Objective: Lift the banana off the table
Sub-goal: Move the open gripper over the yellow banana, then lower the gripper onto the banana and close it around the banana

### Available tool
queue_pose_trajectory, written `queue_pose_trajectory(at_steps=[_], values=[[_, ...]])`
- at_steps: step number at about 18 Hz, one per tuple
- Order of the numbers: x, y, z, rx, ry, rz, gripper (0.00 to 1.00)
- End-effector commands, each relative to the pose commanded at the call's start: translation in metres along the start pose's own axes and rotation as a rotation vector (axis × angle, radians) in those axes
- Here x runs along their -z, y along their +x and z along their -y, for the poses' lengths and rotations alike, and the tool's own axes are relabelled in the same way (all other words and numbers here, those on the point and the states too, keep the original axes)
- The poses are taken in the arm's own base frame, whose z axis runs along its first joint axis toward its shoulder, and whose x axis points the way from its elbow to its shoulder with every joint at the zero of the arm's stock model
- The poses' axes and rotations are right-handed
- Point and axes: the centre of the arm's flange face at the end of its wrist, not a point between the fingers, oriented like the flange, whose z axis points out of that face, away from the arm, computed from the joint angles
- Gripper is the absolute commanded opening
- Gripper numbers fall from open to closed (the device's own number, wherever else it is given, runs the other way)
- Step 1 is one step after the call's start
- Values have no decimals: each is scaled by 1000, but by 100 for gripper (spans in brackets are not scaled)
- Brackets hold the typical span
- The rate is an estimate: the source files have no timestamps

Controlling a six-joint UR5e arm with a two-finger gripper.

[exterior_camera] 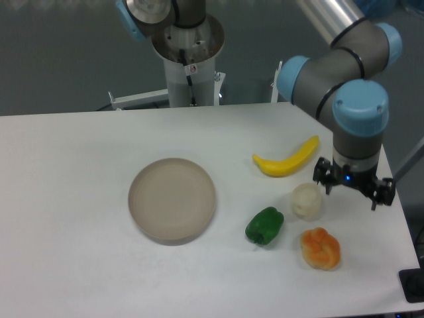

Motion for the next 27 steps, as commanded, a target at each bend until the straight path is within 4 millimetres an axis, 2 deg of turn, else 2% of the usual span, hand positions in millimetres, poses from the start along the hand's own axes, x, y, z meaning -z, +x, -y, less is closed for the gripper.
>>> queue_pose_trajectory(at_steps=[4, 7, 14, 18, 22, 27], values=[[-25, 18, -34, -26, -19, -63, 100], [-44, 27, -46, -21, -31, -106, 100], [-88, 78, -55, -43, -52, -219, 100], [-100, 92, -56, -45, -46, -237, 100], [-110, 102, -53, -123, -30, -188, 100], [-113, 105, -55, -153, -28, -195, 100]])
